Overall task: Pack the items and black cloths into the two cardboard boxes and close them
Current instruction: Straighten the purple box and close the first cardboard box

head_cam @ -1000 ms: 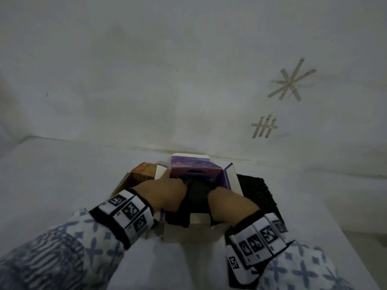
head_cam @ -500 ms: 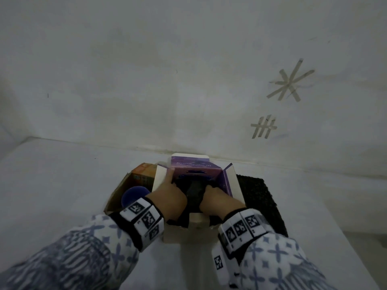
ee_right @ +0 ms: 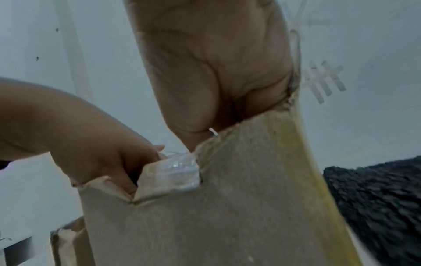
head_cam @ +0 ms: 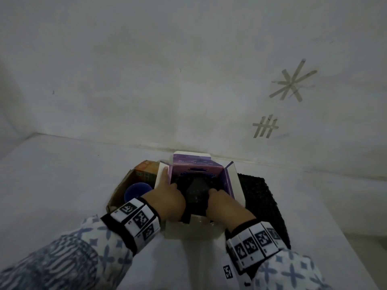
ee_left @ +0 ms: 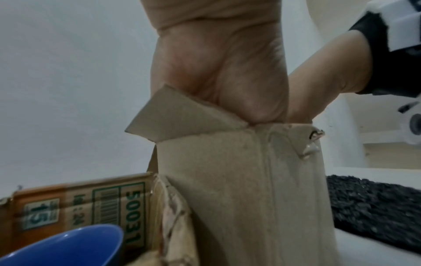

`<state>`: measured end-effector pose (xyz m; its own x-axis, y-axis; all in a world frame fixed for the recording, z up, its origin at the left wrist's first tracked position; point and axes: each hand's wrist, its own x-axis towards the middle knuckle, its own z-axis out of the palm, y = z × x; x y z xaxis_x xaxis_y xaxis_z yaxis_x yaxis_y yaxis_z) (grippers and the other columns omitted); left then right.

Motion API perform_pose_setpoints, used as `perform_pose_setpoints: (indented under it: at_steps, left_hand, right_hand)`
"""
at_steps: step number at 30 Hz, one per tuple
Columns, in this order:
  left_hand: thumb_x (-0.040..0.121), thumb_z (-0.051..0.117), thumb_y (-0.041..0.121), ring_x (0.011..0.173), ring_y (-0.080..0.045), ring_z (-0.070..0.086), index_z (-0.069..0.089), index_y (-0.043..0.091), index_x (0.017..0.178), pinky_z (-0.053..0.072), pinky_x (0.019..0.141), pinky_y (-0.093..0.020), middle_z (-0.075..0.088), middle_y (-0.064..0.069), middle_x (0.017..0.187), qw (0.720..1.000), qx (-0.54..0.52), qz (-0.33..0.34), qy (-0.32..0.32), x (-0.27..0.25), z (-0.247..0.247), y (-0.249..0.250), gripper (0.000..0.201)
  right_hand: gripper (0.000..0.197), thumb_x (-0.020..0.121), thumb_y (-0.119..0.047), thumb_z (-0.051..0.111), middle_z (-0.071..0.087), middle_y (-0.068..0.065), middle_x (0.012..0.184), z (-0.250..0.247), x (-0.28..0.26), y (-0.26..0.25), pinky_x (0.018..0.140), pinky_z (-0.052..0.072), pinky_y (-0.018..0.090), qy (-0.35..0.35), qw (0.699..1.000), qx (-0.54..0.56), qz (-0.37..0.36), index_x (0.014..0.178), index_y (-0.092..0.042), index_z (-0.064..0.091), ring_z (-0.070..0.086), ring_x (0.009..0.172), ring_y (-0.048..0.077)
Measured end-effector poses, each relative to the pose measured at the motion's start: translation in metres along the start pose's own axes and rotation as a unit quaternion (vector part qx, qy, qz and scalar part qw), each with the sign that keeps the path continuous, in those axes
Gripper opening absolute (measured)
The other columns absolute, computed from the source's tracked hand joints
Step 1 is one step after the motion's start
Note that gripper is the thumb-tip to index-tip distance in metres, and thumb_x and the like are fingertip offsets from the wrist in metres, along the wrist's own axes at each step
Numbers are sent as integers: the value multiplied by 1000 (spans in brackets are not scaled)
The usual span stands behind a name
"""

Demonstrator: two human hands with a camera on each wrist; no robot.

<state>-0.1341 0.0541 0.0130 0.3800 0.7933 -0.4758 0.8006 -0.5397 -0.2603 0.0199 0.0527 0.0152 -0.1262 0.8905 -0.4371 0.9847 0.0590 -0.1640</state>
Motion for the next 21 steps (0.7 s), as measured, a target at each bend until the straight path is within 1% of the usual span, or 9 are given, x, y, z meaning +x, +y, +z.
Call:
perform_pose_setpoints:
  at_steps: [3,6,8,11,14,16,17,19,21]
  left_hand:
    - [88,47,37,136,-27,28,57,21,127,-2,111,-64,47,-5,139,995,-84,4,46,-1,0,-14,43]
    - [79,56,33,137,-30,26,54,26,128,17,113,-51,33,-8,148,945,-210,-90,233,-8,-4,-30,49]
    - [78,60,27,131,-34,38,40,22,138,32,107,-41,28,-13,150,856,-392,-206,268,-12,-3,-40,63]
    - [72,58,39,105,-32,59,30,15,142,50,91,-37,53,-16,129,679,-665,-245,194,-11,-8,-49,79]
    - [90,47,39,70,-28,63,46,5,125,55,59,-35,65,-14,95,552,-781,-233,177,-5,-18,-45,48]
    - [98,39,22,71,-29,63,48,6,124,56,61,-38,62,-16,100,552,-783,-236,163,-1,-25,-37,32]
    - [97,39,15,80,-30,64,46,8,128,56,68,-38,59,-16,106,589,-752,-247,163,1,-26,-34,33]
    - [93,42,11,107,-32,57,42,10,135,47,80,-33,53,-15,124,701,-638,-273,163,9,-27,-34,42]
    - [90,46,11,115,-32,53,47,6,130,42,80,-30,53,-15,129,755,-574,-283,144,19,-26,-39,40]
  right_hand:
    - [29,87,-7,49,62,16,117,-18,-9,5,81,49,31,47,998,24,-26,114,-1,59,60,104,28]
    - [29,87,-9,48,61,14,118,-48,-17,21,84,46,31,211,971,113,-3,112,-8,63,57,107,29]
    - [31,87,-11,48,56,13,121,-58,-20,34,79,40,28,265,949,168,31,116,-10,59,55,108,28]
    - [26,87,-12,50,61,12,117,-58,-18,46,80,46,28,188,948,249,69,111,-8,60,57,106,28]
    - [18,87,-12,48,66,10,98,-54,-14,39,83,56,44,159,932,319,64,93,-8,65,63,94,30]
    - [22,87,-12,45,68,15,100,-47,-4,33,84,55,43,163,939,300,50,91,0,63,64,93,33]
    - [21,88,-11,43,67,16,103,-44,-1,29,82,53,37,161,951,261,44,91,1,61,63,96,33]
    - [19,91,-8,42,64,15,110,-38,5,24,79,44,27,152,974,163,34,98,-3,60,59,103,29]
    - [26,89,-1,43,59,13,114,-35,10,24,85,43,28,136,984,110,23,109,-5,59,56,107,27]
